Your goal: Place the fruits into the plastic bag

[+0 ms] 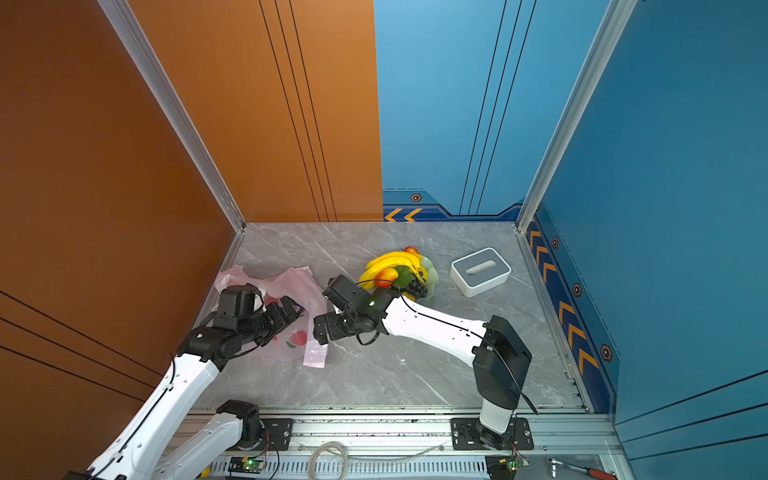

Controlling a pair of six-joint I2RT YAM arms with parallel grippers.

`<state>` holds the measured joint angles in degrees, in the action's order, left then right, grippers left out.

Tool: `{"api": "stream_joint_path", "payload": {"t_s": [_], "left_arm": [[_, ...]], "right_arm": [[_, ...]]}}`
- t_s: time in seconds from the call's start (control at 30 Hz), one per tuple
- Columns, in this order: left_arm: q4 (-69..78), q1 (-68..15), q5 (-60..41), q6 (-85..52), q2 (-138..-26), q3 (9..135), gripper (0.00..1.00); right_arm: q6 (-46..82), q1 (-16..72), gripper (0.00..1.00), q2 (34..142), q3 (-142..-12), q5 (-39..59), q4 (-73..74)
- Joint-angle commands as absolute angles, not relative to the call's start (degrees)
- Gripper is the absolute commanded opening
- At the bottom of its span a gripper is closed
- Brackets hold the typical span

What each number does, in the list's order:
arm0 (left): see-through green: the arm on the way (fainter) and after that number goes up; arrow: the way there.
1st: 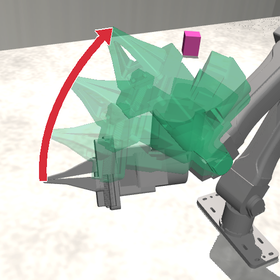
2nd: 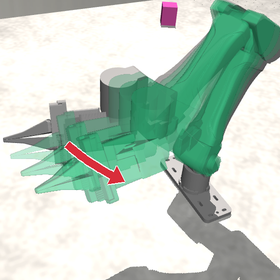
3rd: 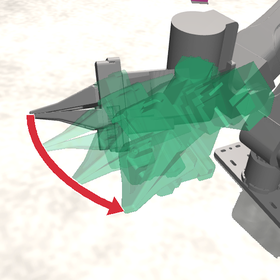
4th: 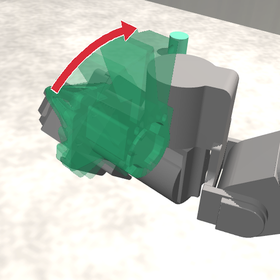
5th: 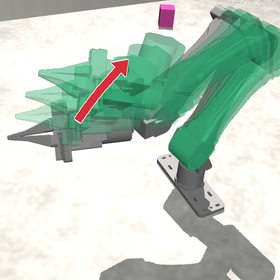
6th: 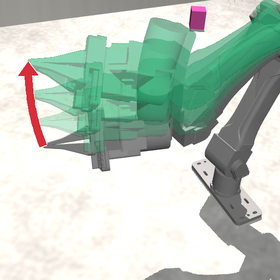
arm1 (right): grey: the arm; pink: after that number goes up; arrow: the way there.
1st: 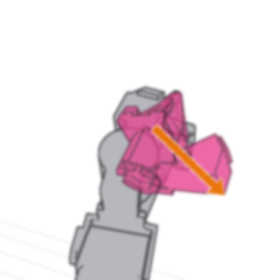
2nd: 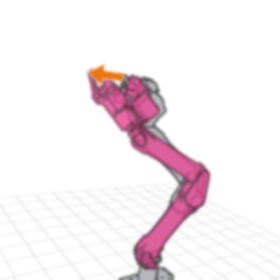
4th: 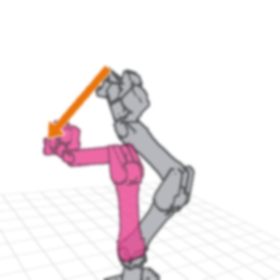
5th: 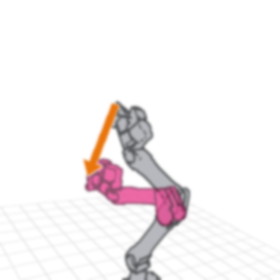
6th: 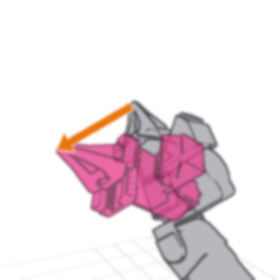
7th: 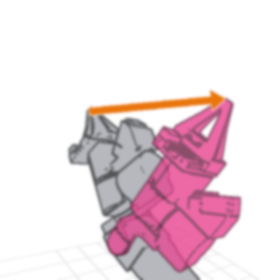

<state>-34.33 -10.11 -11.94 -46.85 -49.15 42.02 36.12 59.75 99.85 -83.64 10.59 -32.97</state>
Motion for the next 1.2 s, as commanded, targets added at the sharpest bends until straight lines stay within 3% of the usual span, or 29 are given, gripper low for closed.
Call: {"api": "stream_joint_path", "payload": {"t_s": [0.0,0.27,0.4,0.47,0.6,0.63,0.87,1.17], "left_arm": [[-35.9,-9.8,-12.6,-47.9,-49.1,42.3,0.98],[-35.9,-9.8,-13.1,-49.6,-49.2,42.8,0.98],[-35.7,-9.6,-13.7,-51.3,-48.7,43.2,0.98],[-35.7,-9.5,-14.3,-52.2,-48.3,43.4,0.98],[-35.2,-8.9,-17.0,-54.4,-47.7,43.4,0.98],[-34.6,-8.7,-18.4,-55.1,-47.7,43.2,0.98],[-27.5,-8.9,-36.1,-60.4,-50.6,40.8,0.98],[-24.2,-16.9,-48.4,-62.8,-51.6,41.0,0.98]], "right_arm": [[37.3,61.3,1.0,100.6,-83.2,12.8,-29.0],[37.5,62.0,0.95,106.7,-85.4,14.4,-26.0],[39.5,62.1,0.78,108.4,-85.0,12.2,-24.1],[41.0,62.1,0.6,108.3,-84.0,11.3,-21.9],[41.9,62.0,0.09,106.2,-82.7,6.9,-19.7],[41.7,61.8,0.02,105.6,-82.7,5.7,-19.8],[40.9,56.3,0.0,103.1,-83.2,0.6,-22.0],[37.1,48.8,0.0,104.3,-89.2,1.4,-24.0]]}}
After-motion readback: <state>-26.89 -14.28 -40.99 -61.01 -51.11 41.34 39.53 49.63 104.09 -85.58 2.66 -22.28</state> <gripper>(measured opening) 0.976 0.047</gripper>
